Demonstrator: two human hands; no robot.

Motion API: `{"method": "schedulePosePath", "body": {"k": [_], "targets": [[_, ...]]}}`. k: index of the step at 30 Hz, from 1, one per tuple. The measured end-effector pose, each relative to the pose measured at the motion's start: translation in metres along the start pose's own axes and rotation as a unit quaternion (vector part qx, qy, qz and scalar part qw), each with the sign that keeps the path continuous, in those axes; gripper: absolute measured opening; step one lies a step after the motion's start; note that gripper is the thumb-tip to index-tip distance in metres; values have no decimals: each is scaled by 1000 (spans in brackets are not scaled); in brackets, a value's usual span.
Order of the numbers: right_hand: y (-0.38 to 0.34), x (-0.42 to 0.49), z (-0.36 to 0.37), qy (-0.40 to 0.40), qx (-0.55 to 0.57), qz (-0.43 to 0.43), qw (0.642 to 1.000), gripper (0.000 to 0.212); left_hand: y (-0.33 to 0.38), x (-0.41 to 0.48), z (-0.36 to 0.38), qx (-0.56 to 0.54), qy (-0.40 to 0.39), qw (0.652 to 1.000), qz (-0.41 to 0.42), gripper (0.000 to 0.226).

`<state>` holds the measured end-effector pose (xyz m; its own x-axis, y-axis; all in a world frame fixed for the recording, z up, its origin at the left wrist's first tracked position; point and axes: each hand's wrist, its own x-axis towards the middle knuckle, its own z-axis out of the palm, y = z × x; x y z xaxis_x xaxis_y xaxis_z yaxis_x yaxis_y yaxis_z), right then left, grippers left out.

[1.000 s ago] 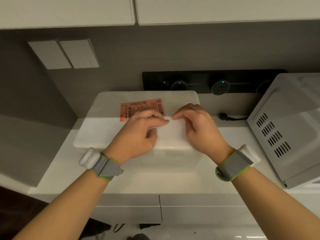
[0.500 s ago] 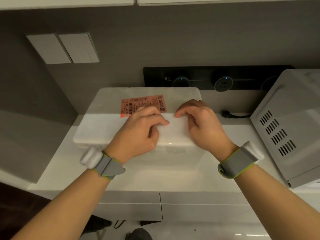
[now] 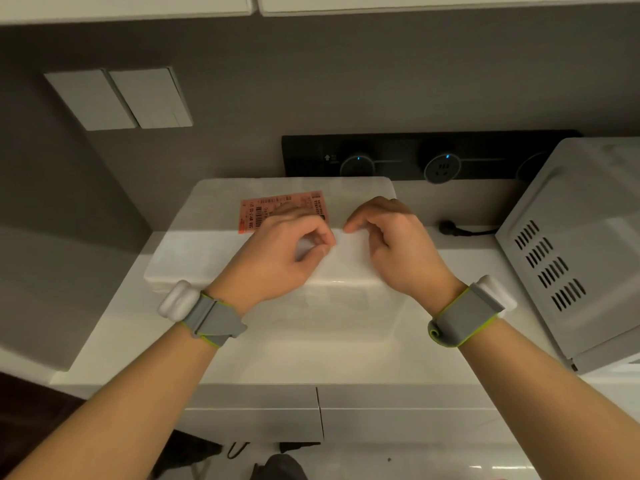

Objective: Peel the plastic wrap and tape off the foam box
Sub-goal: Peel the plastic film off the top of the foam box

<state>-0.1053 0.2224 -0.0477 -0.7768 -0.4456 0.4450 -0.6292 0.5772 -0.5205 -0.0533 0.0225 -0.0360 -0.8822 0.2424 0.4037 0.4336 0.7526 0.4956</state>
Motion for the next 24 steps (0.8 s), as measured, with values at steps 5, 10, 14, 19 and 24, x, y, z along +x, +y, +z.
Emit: {"method": "schedulePosePath", "body": {"k": [5,10,14,19,24], "targets": [[0,0,0,1,-3,2,1000,41,2,0,1,19,-2,1000,2,9],[-1,1,-1,-4,-7,3,1000,40,5,-1,-1,21,-19,1000,-7,14],[-2,2,-1,-9,-19,4,1000,40,9,2,-8,22,-45,999,-16,17],[-3,2,-2,-11,-22,9,1000,40,19,4,-10,-29,-66,997,-32,20],[-3,3,-3,-10,-21,9,1000,40,31,-8,-11,-111,-60,991,-40,21]]}}
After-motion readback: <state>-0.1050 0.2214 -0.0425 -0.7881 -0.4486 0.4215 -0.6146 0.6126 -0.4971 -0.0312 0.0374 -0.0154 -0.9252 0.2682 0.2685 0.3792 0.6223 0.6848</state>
